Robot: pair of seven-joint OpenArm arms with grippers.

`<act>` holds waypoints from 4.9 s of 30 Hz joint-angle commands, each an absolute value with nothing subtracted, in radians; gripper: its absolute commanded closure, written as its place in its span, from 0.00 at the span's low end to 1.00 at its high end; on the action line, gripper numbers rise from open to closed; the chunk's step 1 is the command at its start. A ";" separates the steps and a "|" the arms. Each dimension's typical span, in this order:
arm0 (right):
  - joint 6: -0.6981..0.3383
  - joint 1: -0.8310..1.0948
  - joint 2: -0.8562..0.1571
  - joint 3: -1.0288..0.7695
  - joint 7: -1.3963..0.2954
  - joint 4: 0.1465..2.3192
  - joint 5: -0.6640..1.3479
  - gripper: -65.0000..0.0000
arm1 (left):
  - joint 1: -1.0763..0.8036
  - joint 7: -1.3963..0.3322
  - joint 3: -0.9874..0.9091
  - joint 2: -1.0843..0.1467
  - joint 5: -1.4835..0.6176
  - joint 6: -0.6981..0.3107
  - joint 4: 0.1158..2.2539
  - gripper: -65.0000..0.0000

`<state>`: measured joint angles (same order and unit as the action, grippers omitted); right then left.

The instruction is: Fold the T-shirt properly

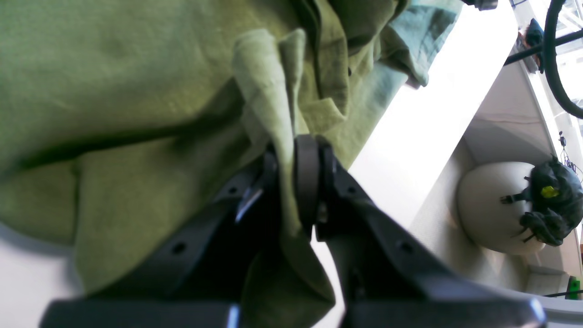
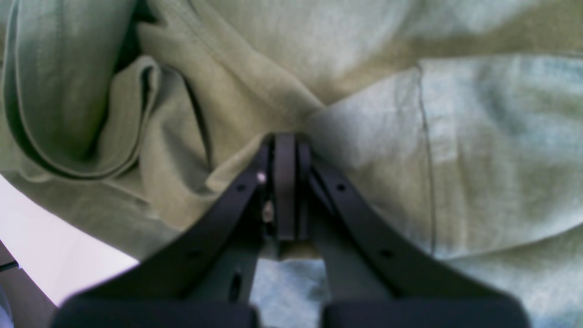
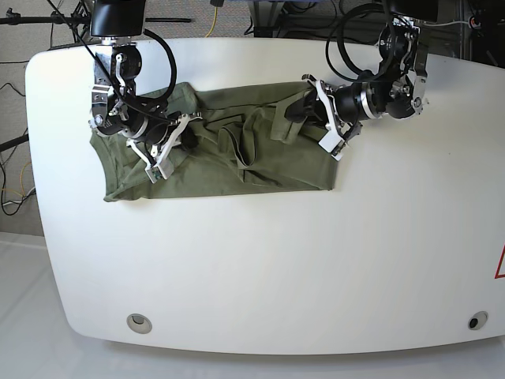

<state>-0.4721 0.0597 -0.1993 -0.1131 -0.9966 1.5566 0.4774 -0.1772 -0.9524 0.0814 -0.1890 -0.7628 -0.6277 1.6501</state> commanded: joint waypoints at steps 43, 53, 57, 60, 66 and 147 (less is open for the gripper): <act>-0.470 0.071 -0.206 -0.114 -1.018 1.564 0.460 1.00 | -0.105 -0.932 0.369 -0.099 -0.639 -0.633 1.667 0.81; -0.470 0.071 -0.206 -0.114 -1.018 1.564 0.460 1.00 | -0.111 -0.898 0.305 -0.097 -0.642 -0.636 1.670 0.30; -0.470 0.071 -0.206 -0.114 -1.018 1.564 0.460 1.00 | -0.110 -0.895 0.305 -0.097 -0.642 -0.636 1.670 0.24; -0.470 0.071 -0.206 -0.114 -1.018 1.564 0.460 1.00 | -0.105 -0.895 0.306 -0.097 -0.642 -0.636 1.670 0.24; -0.470 0.071 -0.206 -0.114 -1.018 1.564 0.460 1.00 | -0.053 -0.895 0.305 -0.096 -0.641 -0.630 1.693 0.24; -0.470 0.071 -0.206 -0.114 -1.018 1.564 0.458 1.00 | 0.185 -0.745 0.484 0.050 -0.151 -0.467 1.457 0.98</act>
<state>-0.4717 0.0704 -0.1989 -0.1135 -0.9882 1.5578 0.4786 0.1661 -0.7666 0.4850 0.0357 -0.1390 -0.4675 1.4540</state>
